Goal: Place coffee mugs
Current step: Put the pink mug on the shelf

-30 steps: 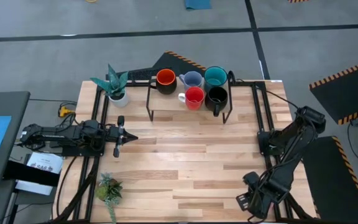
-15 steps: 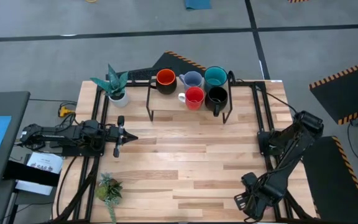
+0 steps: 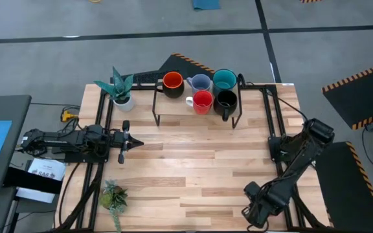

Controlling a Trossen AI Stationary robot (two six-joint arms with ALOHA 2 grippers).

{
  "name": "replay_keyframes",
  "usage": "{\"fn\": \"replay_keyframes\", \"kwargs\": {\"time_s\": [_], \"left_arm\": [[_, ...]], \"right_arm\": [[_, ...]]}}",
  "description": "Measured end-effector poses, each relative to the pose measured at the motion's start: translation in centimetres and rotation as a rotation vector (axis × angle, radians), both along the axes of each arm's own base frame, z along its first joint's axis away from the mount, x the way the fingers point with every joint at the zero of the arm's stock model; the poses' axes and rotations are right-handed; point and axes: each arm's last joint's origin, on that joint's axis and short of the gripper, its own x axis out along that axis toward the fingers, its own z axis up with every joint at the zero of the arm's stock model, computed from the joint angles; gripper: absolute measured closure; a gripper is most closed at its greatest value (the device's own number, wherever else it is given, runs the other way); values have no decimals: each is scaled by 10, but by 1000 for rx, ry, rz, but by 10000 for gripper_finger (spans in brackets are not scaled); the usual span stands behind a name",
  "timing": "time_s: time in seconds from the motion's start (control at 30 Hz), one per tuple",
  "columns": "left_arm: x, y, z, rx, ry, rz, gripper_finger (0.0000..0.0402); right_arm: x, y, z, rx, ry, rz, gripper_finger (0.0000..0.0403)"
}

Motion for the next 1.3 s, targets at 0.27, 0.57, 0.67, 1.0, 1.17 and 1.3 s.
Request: {"fn": "replay_keyframes", "kwargs": {"time_s": [0.27, 0.57, 0.67, 1.0, 1.17, 1.3], "left_arm": [[0, 0, 0, 0, -1, 1, 401], [0, 0, 0, 0, -1, 0, 401], [0, 0, 0, 0, -1, 0, 401], [0, 0, 0, 0, -1, 0, 401], [0, 0, 0, 0, -1, 0, 401], [0, 0, 0, 0, -1, 0, 401]], "right_arm": [[22, -21, 5, -3, -106, 325, 362], [103, -71, 69, -58, -540, 785, 359], [134, -91, 109, -123, -748, 977, 359], [222, -169, 199, -555, -922, 1207, 360], [248, -213, 190, -699, -791, 1155, 360], [250, -249, 178, -734, -661, 1077, 359]]}}
